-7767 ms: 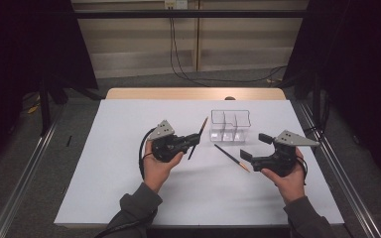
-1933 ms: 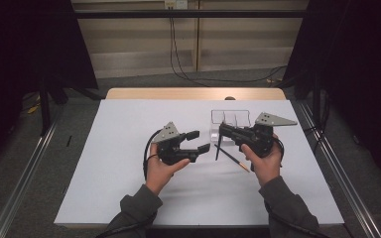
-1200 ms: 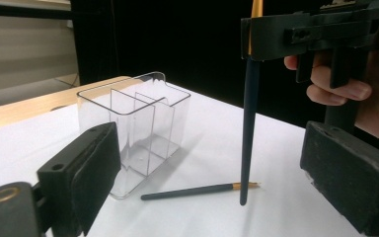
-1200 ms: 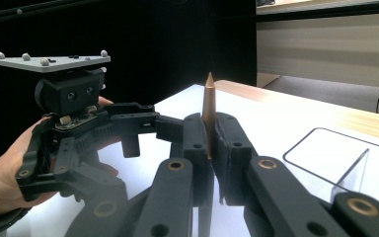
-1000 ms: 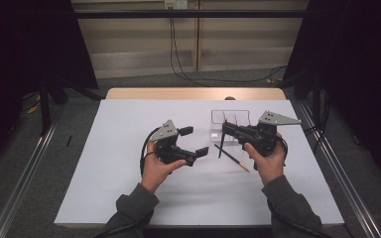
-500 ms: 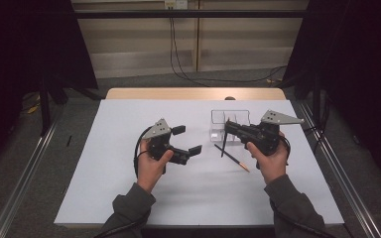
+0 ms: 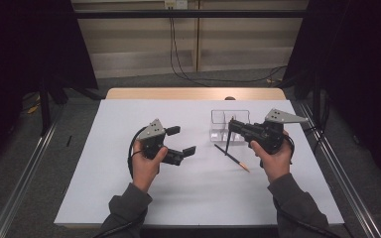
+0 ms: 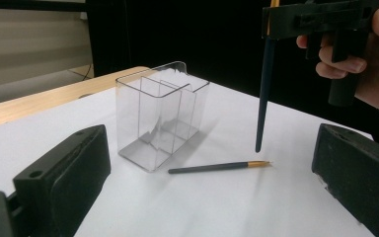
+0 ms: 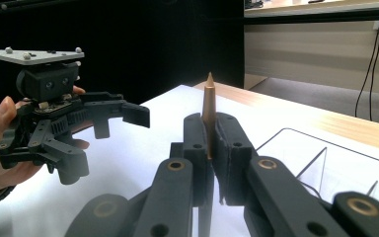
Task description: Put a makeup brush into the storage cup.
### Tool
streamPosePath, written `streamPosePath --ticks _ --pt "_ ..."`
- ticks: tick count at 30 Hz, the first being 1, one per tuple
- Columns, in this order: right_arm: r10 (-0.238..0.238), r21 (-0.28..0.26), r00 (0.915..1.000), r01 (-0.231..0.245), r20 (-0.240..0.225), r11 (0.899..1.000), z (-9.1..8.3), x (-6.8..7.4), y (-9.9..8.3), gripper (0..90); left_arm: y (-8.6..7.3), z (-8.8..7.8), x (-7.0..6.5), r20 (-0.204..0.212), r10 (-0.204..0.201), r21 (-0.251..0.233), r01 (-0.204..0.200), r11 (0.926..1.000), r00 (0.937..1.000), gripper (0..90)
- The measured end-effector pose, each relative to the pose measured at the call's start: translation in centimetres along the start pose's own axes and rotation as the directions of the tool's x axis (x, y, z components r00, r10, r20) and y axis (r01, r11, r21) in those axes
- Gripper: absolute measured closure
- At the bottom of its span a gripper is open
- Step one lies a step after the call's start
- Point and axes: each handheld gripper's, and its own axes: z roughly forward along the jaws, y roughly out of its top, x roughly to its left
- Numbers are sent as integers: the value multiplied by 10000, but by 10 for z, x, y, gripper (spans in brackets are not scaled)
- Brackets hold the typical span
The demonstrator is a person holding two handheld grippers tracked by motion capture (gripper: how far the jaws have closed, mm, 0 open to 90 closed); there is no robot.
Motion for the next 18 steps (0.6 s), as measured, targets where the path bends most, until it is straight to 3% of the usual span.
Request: streamPosePath --ticks 18 --pt "-64 -67 9996 66 289 10000 -8 -11 1 848 -1 -14 4 -282 41 58 -40 10000 9996 18"
